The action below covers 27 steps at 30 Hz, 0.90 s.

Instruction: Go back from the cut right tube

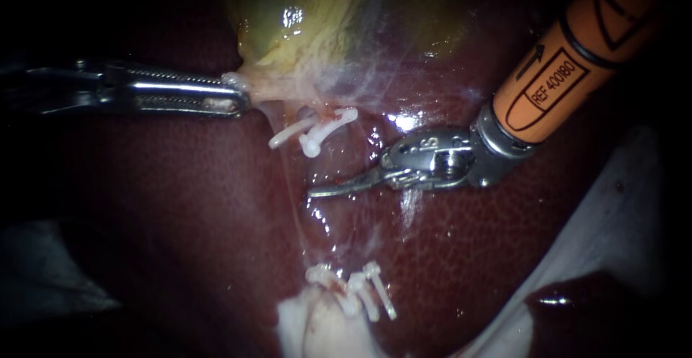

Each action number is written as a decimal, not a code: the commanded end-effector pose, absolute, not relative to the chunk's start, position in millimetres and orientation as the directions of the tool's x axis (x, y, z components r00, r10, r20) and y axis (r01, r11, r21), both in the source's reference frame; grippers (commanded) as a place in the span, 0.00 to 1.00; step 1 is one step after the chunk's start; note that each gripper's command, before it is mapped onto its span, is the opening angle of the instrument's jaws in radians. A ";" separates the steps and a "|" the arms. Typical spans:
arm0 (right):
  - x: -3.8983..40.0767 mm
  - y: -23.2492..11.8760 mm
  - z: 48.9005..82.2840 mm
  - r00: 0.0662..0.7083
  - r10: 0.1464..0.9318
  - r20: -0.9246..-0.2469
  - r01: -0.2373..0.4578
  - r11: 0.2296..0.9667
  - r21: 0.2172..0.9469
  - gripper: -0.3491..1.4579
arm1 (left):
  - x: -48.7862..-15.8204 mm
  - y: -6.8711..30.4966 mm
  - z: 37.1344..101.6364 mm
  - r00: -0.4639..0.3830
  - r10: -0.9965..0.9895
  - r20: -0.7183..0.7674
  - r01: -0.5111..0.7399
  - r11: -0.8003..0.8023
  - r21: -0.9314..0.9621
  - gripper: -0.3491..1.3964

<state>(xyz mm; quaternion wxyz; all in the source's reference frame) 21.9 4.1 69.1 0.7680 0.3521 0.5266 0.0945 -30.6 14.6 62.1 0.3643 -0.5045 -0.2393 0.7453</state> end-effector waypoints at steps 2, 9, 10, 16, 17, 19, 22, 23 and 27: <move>21.9 3.8 69.3 0.428 0.513 -0.744 0.225 0.737 0.638 0.00 | -30.6 14.5 62.1 -0.226 0.785 -0.577 -0.302 -0.620 -0.724 0.00; 22.3 2.6 70.1 0.416 0.627 -0.659 0.174 0.656 0.734 0.90 | -30.6 14.5 62.1 -0.226 0.785 -0.577 -0.302 -0.620 -0.724 0.00; 22.4 2.5 70.1 0.413 0.641 -0.647 0.168 0.645 0.746 0.93 | -30.6 14.5 62.1 -0.226 0.785 -0.577 -0.302 -0.620 -0.724 0.00; 22.4 2.5 70.0 0.415 0.648 -0.638 0.164 0.637 0.753 0.97 | -30.5 14.5 62.1 -0.226 0.785 -0.577 -0.301 -0.620 -0.725 0.00; 22.3 2.5 70.0 0.416 0.652 -0.634 0.162 0.633 0.757 0.98 | -30.5 14.5 62.1 -0.226 0.785 -0.577 -0.301 -0.620 -0.725 0.00; 21.8 2.5 69.7 0.417 0.656 -0.630 0.160 0.629 0.761 0.98 | -30.5 14.5 62.1 -0.226 0.785 -0.577 -0.301 -0.620 -0.725 0.00; 20.7 2.3 69.2 0.439 0.650 -0.621 0.127 0.639 0.759 0.98 | -30.4 14.5 62.1 -0.226 0.784 -0.578 -0.301 -0.620 -0.725 0.00; 20.1 2.2 68.8 0.462 0.639 -0.615 0.106 0.649 0.754 0.98 | -30.3 14.5 62.1 -0.226 0.784 -0.578 -0.300 -0.620 -0.725 0.00; 17.8 1.8 67.5 0.536 0.566 -0.626 0.038 0.725 0.688 0.99 | -30.3 14.5 62.1 -0.226 0.784 -0.578 -0.300 -0.620 -0.725 0.00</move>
